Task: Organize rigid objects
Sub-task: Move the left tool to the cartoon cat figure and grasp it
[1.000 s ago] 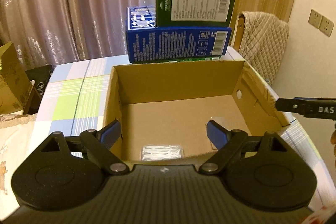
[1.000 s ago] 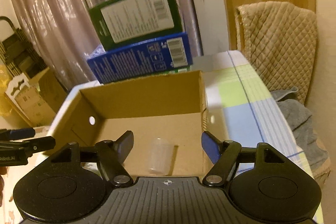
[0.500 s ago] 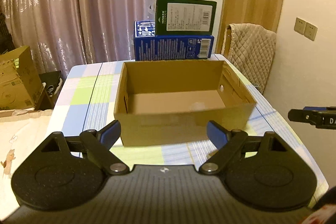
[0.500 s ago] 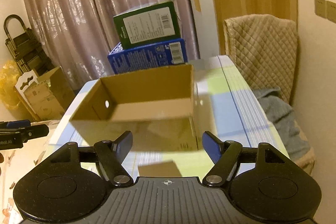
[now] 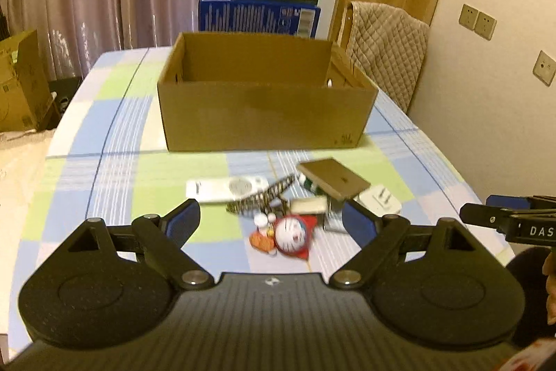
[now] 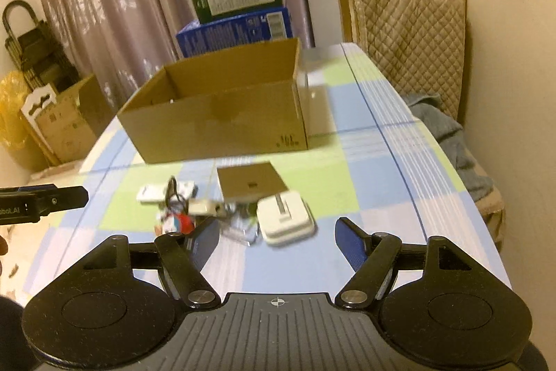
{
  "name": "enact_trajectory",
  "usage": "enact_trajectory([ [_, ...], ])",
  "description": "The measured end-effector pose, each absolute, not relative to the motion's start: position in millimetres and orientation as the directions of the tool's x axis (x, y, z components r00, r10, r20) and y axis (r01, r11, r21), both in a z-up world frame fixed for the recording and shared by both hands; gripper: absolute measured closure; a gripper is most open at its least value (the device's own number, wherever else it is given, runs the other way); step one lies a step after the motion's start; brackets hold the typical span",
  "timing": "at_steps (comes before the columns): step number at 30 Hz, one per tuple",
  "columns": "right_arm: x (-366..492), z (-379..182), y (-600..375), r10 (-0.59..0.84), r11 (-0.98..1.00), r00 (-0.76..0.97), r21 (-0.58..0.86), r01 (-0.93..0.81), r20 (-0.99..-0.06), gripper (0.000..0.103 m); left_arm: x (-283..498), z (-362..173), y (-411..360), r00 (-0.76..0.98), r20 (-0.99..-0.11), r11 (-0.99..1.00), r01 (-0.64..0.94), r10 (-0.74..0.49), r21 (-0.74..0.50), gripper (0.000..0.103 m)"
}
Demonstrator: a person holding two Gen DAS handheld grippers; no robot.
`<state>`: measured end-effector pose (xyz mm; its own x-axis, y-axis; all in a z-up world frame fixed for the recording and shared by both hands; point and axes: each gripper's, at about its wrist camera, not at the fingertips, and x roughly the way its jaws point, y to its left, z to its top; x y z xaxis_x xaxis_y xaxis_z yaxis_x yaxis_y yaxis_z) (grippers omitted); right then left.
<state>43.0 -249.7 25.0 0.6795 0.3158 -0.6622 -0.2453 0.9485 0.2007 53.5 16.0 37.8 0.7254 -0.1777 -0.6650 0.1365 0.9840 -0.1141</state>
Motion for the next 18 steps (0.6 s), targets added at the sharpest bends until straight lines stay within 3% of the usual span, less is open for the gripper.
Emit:
enact_trajectory([
  [18,47,0,-254,0.296,0.955,0.665,0.189,-0.230,-0.686,0.032,65,-18,-5,0.656,-0.712,0.962,0.254,-0.250,-0.103,0.017],
])
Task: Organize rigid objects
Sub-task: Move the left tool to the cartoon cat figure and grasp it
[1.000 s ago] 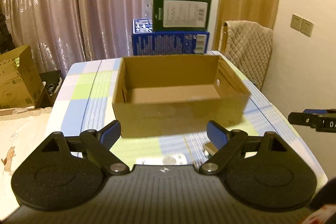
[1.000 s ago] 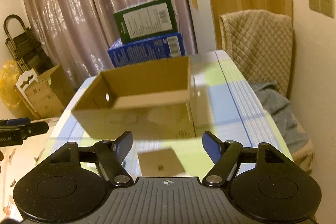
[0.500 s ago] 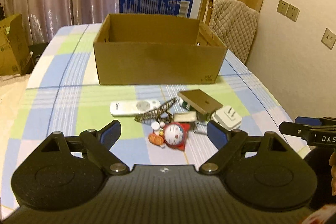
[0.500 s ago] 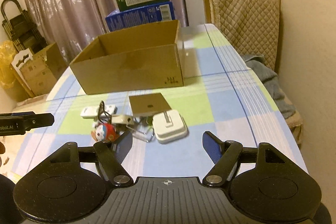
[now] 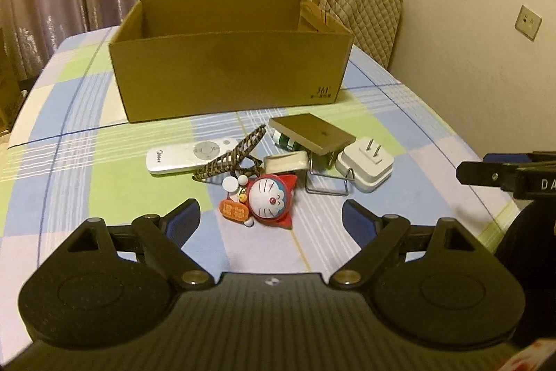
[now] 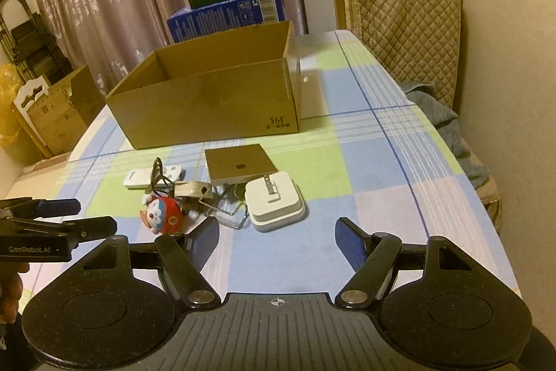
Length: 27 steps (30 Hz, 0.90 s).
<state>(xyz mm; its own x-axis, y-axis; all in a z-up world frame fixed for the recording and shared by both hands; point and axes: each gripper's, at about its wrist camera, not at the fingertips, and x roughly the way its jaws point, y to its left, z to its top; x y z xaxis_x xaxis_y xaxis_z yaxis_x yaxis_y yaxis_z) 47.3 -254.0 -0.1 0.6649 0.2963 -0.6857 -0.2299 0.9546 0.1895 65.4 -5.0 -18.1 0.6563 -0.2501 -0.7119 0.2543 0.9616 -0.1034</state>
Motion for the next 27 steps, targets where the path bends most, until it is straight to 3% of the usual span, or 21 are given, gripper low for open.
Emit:
enact_trajectory([
  [27,109,-57,-246,0.265,0.961,0.609,0.155,-0.228,-0.748,0.032,137,-91,2,0.564,-0.751,0.924,0.349,-0.342,-0.159,0.022],
])
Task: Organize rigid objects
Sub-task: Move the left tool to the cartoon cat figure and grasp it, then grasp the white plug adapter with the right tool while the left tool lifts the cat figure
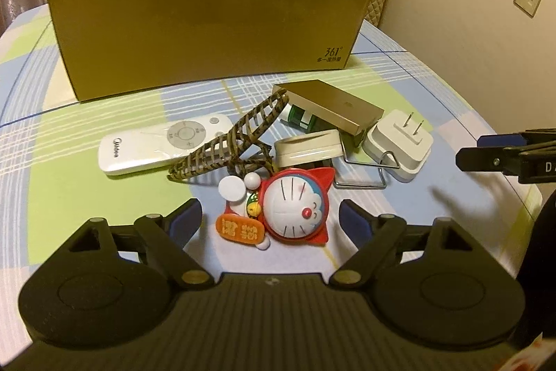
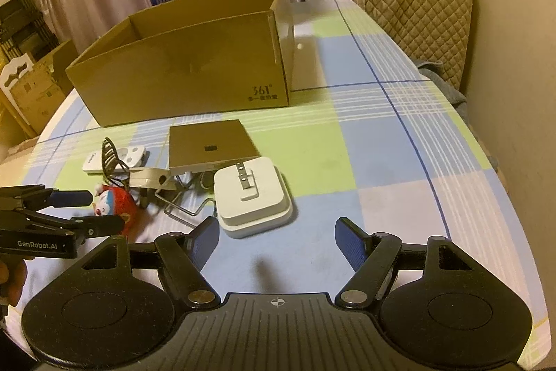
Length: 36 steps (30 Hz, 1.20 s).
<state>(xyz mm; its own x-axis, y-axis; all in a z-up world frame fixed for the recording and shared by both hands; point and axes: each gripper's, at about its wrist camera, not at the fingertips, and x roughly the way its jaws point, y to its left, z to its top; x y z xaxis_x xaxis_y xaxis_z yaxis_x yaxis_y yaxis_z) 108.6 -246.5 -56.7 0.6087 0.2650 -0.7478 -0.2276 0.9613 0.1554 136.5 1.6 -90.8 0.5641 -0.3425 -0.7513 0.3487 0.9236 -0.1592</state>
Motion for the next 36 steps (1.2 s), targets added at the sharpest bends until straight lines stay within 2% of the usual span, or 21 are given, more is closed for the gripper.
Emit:
enact_trajectory([
  [6,114,-64,-244,0.269,0.959,0.600,0.155,-0.236,-0.753,0.032,143,-98,-2,0.547,-0.760,0.918,0.361,-0.351,-0.164,0.035],
  [20,128,-79,-235,0.295,0.944,0.591,0.133,-0.302,-0.750,0.032,128,-89,0,0.566,-0.763,0.944,0.274,-0.312,-0.183,0.036],
  [36,159,-104,-204,0.285,0.901,0.564,0.016,-0.433,-0.775,0.032,118,-91,-3,0.568,-0.766,0.949,0.260,-0.301,-0.180,0.036],
])
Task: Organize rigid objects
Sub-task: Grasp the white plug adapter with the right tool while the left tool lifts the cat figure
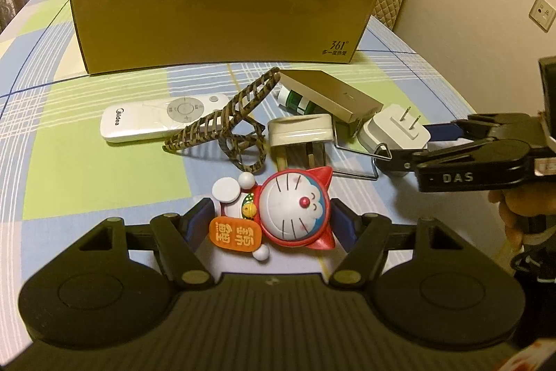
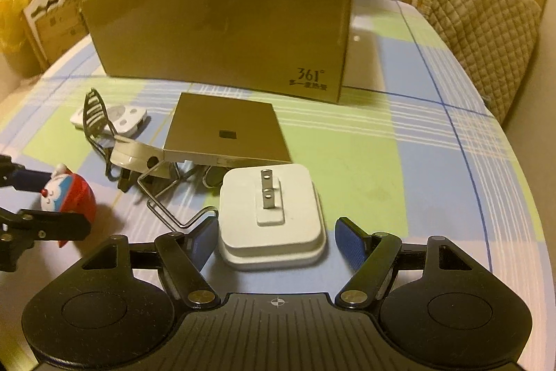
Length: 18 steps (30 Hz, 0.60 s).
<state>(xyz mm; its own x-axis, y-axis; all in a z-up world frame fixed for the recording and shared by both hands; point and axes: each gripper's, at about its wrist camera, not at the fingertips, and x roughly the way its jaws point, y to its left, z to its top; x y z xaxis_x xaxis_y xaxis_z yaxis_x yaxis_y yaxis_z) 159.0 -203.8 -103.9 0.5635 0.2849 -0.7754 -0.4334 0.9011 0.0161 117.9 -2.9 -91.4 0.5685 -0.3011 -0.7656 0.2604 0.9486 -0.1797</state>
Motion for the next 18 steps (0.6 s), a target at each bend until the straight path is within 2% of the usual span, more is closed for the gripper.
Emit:
enact_trajectory([
  [4,162,-106,-202,0.288,0.895,0.560,0.010,-0.447,-0.777,0.033,117,-91,-4,0.573,-0.765,0.950,0.262,-0.294,-0.170,0.036],
  [6,161,-105,-203,0.289,0.892,0.562,0.005,-0.452,-0.775,0.041,116,-91,-7,0.576,-0.766,0.950,0.274,-0.285,-0.147,0.036],
  [18,133,-84,-223,0.271,0.932,0.594,0.052,-0.359,-0.757,0.042,107,-81,-11,0.586,-0.760,0.953,0.265,-0.281,-0.148,0.036],
])
